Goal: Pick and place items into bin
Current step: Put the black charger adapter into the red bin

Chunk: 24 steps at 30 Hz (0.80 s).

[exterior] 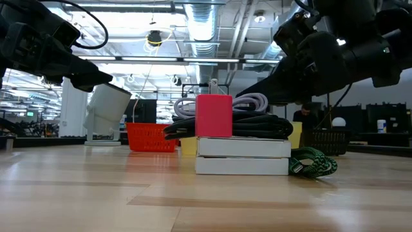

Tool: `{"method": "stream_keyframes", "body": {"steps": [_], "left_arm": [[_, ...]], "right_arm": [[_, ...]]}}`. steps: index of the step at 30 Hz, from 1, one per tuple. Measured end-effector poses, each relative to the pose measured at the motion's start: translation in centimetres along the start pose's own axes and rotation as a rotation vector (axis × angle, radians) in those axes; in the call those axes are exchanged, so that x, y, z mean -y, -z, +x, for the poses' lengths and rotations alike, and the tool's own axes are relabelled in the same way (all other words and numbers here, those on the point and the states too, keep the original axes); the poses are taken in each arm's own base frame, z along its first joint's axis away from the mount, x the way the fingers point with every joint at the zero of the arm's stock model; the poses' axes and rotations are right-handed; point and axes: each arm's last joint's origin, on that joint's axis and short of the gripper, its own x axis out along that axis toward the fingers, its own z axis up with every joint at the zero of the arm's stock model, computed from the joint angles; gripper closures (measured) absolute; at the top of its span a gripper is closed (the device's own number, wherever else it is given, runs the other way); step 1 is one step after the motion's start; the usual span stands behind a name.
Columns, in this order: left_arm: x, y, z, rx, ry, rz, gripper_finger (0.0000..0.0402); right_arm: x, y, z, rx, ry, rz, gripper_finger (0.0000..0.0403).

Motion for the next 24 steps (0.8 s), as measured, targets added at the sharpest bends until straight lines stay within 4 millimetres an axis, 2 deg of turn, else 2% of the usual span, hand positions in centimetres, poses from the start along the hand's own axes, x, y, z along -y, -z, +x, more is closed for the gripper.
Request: {"method": "stream_keyframes", "body": {"steps": [5,12,16,24], "left_arm": [[0.0,0.0,0.0,0.000,0.000,0.000,0.0140],[0.0,0.0,0.0,0.000,0.000,0.000,0.0140],[0.0,0.0,0.0,0.000,0.000,0.000,0.0140],[0.0,0.0,0.0,0.000,0.000,0.000,0.0140]], "right_arm": [[0.3,-0.1,0.1,0.013,0.010,0.004,0.0383],[0.9,-0.2,0.2,0.018,0.023,0.005,0.0394],[1.3,-0.3,0.3,0.020,0.036,0.010,0.0387],[1.6,-1.7,-0.3,0.070,0.040,-0.039,0.0394]]}}
